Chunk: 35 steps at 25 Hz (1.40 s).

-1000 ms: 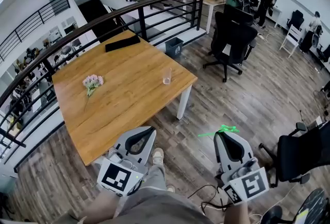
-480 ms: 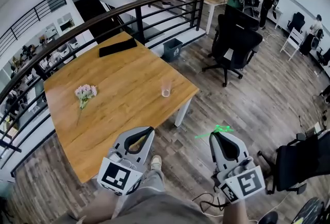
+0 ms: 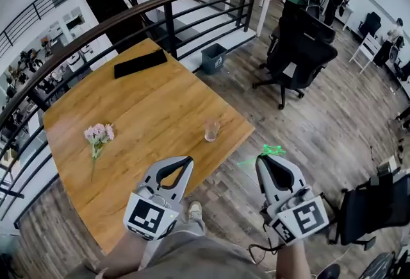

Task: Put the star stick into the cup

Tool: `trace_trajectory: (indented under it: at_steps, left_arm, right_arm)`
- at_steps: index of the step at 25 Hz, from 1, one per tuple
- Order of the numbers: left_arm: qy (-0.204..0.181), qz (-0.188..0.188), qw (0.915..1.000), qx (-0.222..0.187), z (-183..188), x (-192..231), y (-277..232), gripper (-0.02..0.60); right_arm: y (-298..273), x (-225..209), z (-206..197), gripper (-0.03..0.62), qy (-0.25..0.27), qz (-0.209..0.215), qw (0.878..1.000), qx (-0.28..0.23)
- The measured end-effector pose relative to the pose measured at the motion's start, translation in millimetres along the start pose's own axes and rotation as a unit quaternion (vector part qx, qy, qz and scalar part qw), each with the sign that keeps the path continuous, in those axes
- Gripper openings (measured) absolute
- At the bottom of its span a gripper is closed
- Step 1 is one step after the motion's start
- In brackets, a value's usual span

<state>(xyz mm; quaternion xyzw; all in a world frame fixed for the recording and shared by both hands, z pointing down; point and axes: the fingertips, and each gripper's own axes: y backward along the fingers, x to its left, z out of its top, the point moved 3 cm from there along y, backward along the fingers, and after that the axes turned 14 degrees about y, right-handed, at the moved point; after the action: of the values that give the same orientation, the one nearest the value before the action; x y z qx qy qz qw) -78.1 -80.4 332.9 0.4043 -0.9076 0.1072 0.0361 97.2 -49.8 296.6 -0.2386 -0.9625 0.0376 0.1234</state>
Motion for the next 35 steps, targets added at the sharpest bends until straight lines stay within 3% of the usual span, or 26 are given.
trace_trajectory:
  at_steps: [6, 11, 15, 24, 28, 35]
  left_arm:
    - [-0.008, -0.007, 0.9998, 0.018, 1, 55, -38, 0.015]
    - [0.011, -0.001, 0.9998, 0.017, 1, 79, -59, 0.015]
    - [0.025, 0.009, 0.9995, 0.018, -1, 89, -74, 0.015]
    - [0.011, 0.041, 0.9981, 0.044, -6, 98, -95, 0.015]
    - [0.028, 0.051, 0.9974, 0.043, -7, 105, -104, 0.015]
    - [0.020, 0.062, 0.9969, 0.043, -5, 123, -126, 0.015]
  right_arm:
    - [-70, -21, -3, 0.040, -0.002, 0.003, 1.000, 0.012]
    - [-102, -33, -11, 0.040, -0.006, 0.007, 1.000, 0.024]
    - [-117, -45, -21, 0.040, -0.008, 0.018, 0.999, 0.033]
    - [-147, -62, -37, 0.040, -0.022, 0.061, 0.997, 0.035]
    - [-164, -67, -40, 0.040, -0.021, 0.077, 0.996, 0.033]
    - [-204, -67, -50, 0.040, -0.030, 0.112, 0.993, 0.032]
